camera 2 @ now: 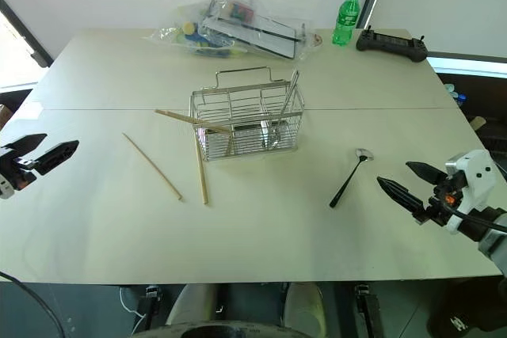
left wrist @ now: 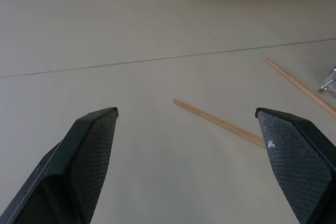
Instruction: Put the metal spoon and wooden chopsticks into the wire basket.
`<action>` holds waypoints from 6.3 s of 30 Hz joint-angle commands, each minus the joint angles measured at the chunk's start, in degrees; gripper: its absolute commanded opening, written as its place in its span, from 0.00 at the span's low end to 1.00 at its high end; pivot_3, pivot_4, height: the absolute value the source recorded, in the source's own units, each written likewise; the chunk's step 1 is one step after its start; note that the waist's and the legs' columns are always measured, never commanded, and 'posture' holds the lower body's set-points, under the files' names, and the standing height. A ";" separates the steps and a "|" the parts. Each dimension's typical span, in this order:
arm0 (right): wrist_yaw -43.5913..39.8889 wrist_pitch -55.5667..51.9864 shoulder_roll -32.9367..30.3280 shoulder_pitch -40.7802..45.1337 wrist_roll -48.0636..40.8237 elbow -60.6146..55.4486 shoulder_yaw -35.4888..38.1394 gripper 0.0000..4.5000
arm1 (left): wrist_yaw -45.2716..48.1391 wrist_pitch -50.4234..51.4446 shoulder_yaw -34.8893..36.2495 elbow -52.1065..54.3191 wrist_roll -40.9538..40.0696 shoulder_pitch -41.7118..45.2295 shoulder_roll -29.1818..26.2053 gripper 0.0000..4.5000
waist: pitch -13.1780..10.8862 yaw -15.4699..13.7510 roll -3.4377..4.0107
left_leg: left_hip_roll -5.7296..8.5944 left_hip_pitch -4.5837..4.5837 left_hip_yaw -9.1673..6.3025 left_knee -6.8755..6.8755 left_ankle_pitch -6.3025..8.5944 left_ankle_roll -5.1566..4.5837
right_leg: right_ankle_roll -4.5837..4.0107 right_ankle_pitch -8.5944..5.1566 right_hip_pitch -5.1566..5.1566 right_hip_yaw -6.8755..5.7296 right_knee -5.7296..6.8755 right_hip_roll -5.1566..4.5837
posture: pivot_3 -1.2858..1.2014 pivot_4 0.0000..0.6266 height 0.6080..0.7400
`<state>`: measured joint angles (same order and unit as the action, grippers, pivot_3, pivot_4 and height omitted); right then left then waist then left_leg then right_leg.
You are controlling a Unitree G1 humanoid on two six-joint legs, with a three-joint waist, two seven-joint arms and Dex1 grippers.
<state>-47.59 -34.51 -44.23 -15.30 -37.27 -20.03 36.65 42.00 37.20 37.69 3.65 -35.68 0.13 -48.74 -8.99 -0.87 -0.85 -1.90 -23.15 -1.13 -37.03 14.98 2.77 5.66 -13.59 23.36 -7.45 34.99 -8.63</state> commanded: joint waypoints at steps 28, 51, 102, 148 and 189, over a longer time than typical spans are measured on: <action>10.58 -12.17 -6.27 4.37 0.39 -8.44 0.73 0.93 | 4.67 7.45 -5.79 13.41 -10.13 7.69 -2.50 0.98 | 0.01 -0.10 -0.03 | 0.00 0.01 0.03 -0.02 -0.01 -0.01 | -0.17 0.11 -0.03 0.01 0.04 0.00 | 0.52 0.24 0.51; 74.85 -57.99 28.54 34.91 -14.38 -16.52 0.46 0.93 | 3.74 13.92 -18.11 22.15 -22.84 27.96 -3.68 0.98 | -0.02 0.22 0.11 | 0.12 -0.08 -0.11 0.00 -0.03 -0.06 | -0.08 0.34 0.06 0.03 0.13 0.09 | 0.52 0.24 0.51; 132.84 -30.37 12.06 43.82 -75.73 23.16 -23.41 0.01 | 3.78 15.67 -20.50 28.32 -31.88 29.77 -9.28 1.00 | -0.01 1.60 0.07 | 0.07 -0.15 -0.16 -0.06 0.00 -0.17 | 0.00 0.07 0.20 0.14 0.18 0.21 | 0.52 0.24 0.51; 52.36 -8.02 25.33 57.78 -0.62 4.31 -37.32 0.33 | 6.79 14.00 -21.20 24.02 -25.45 33.14 -10.77 1.00 | -0.18 1.60 0.12 | -0.33 -0.25 -0.06 -0.02 0.10 -0.35 | -0.13 0.33 0.54 0.61 0.21 0.90 | 0.52 0.24 0.51; -7.97 -13.34 -16.28 48.47 -10.94 -4.37 -24.21 0.99 | -68.56 55.21 -1.36 2.31 -0.26 63.92 21.92 1.00 | -0.57 0.07 -0.57 | -0.22 0.74 -0.09 -0.03 0.04 -0.16 | 0.11 0.24 -0.58 0.81 0.10 0.86 | 0.52 0.24 0.51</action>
<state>-56.03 -48.51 -60.67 32.00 -48.37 -23.57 11.93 -22.18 91.10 33.82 2.69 -38.82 62.28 -28.77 -9.56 -0.80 -1.42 -2.11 -22.43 -1.21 -37.05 15.01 2.64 5.64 -13.27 22.78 -6.64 35.08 -7.77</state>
